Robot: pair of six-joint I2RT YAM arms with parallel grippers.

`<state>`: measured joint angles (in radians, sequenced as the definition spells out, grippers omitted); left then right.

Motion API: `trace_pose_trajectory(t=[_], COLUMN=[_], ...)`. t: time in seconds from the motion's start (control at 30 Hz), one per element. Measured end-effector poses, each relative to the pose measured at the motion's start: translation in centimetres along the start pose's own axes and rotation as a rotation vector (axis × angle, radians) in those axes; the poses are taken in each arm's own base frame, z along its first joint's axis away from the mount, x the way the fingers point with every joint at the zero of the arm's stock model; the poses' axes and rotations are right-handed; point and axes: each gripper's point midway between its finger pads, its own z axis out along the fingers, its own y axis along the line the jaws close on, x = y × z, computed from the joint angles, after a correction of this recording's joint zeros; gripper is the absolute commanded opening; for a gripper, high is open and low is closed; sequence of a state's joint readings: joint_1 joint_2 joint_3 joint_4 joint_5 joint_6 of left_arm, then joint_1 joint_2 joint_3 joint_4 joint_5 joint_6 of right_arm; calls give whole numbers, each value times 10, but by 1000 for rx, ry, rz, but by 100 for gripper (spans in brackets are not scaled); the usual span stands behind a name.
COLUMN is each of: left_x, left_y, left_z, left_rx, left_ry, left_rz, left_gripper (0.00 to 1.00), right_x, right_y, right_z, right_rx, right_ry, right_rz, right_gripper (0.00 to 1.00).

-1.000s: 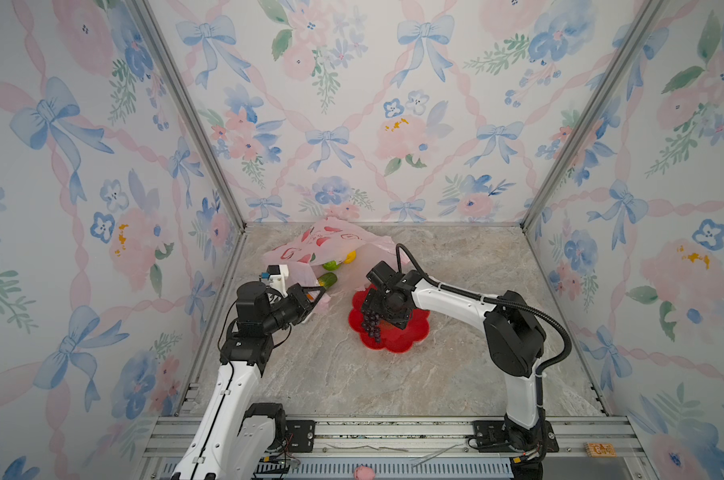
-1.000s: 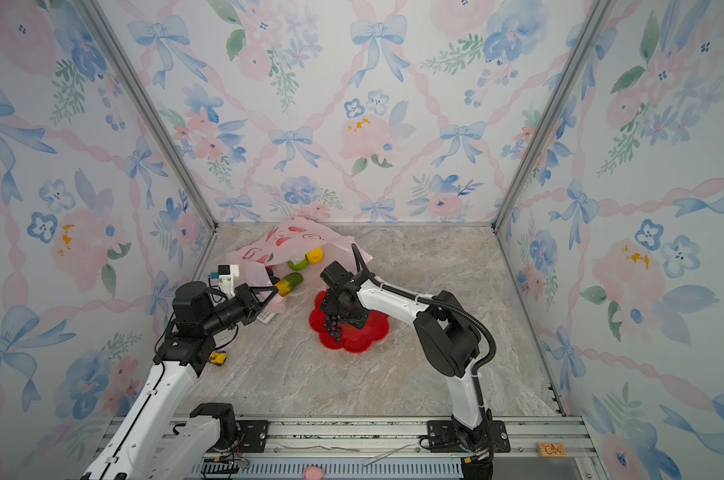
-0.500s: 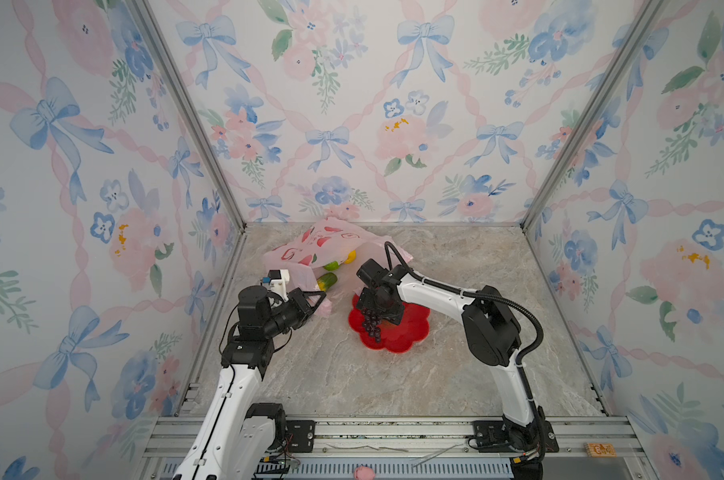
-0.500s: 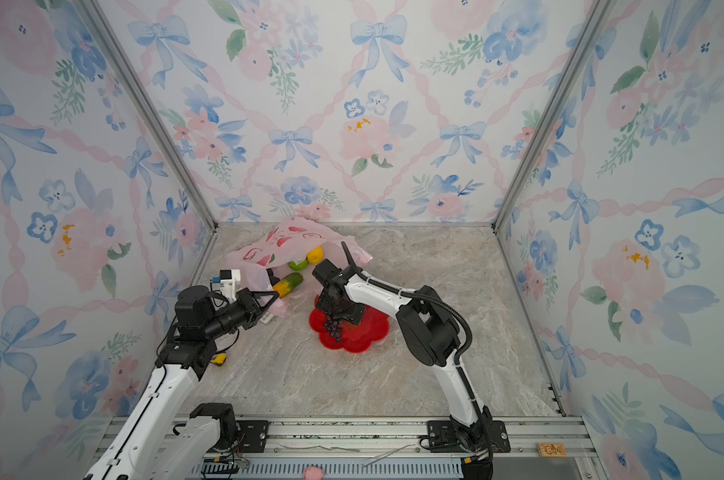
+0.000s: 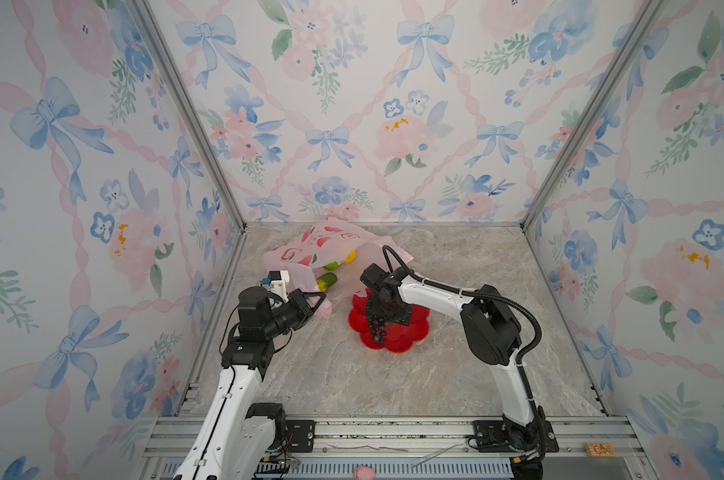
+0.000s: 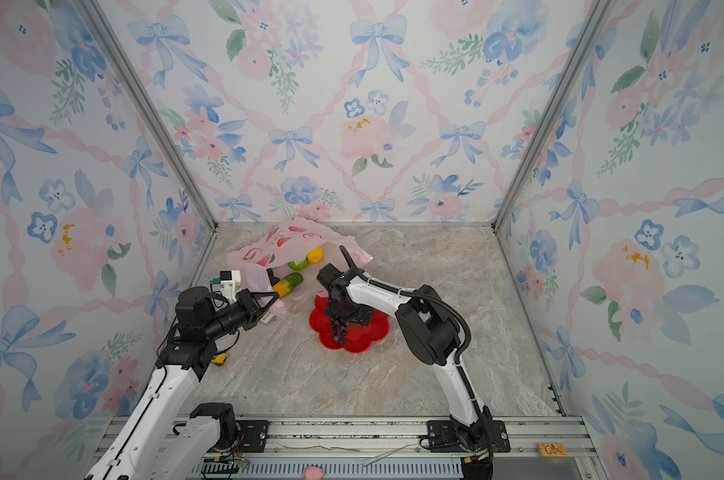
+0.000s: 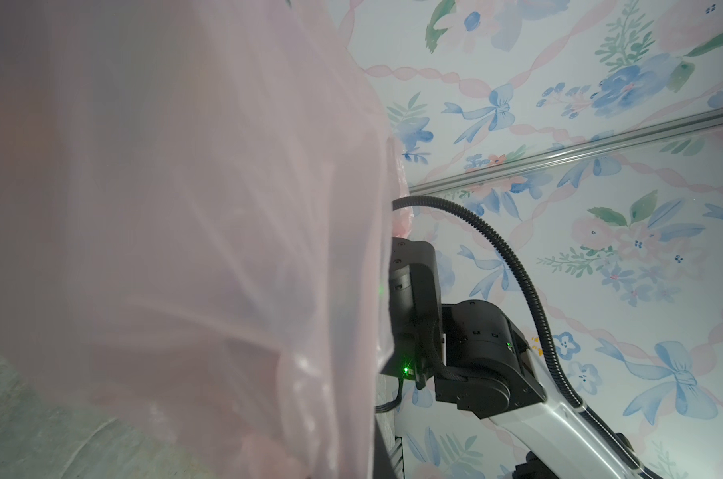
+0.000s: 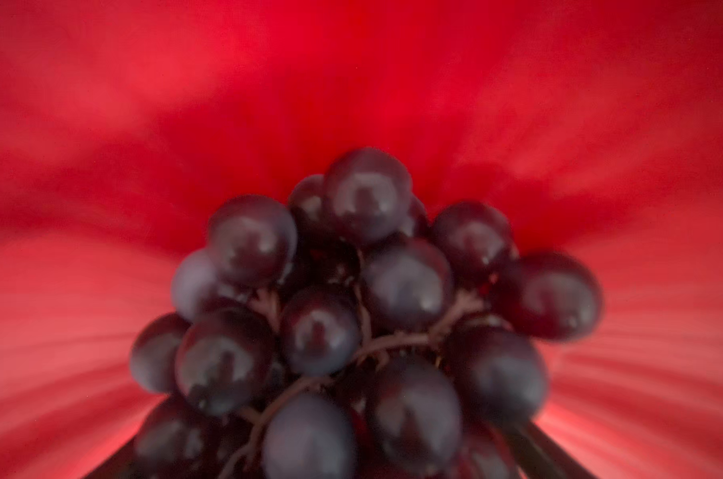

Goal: Place the fruits into the plastic bag
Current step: 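Lower the right gripper onto the grape bunch in the red bowl, then close the right gripper on the grape bunch stem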

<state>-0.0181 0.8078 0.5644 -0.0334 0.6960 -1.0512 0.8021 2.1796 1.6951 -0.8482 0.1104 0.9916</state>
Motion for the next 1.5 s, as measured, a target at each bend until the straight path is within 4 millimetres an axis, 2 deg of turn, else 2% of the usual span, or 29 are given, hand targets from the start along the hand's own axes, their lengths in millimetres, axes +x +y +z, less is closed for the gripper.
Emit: trace_pose_trajectory(t=[0.13,0.37,0.57,0.97,1.13,1.33,1.5], left_x=[0,0,0,0,0,0,0], left_y=[0,0,0,0,1,3,3], left_z=[0,0,0,0,0,0,0], left_rx=[0,0,0,0,-3,-7,-7], left_ry=[-1,-1,-1,0,-2,-4,-4], left_rz=[0,0,0,0,-1,-4,-3], left_gripper=[0,0,0,0,0,0,0], right_x=[-2,-6,-9,-13,-9,-8,-10], right_y=[-4,0,2,8,12,12,17], right_z=[-1,-2,-2,-2,-1,-1,-4], right_rx=[-6,-39,-50,-77,-157,-332,-473], right_ry=[-9,-30,-34,-42,-28,38,73], right_rz=[0,13,34,47,45,66,72], right_gripper=[88,94,89,53,36,27,23])
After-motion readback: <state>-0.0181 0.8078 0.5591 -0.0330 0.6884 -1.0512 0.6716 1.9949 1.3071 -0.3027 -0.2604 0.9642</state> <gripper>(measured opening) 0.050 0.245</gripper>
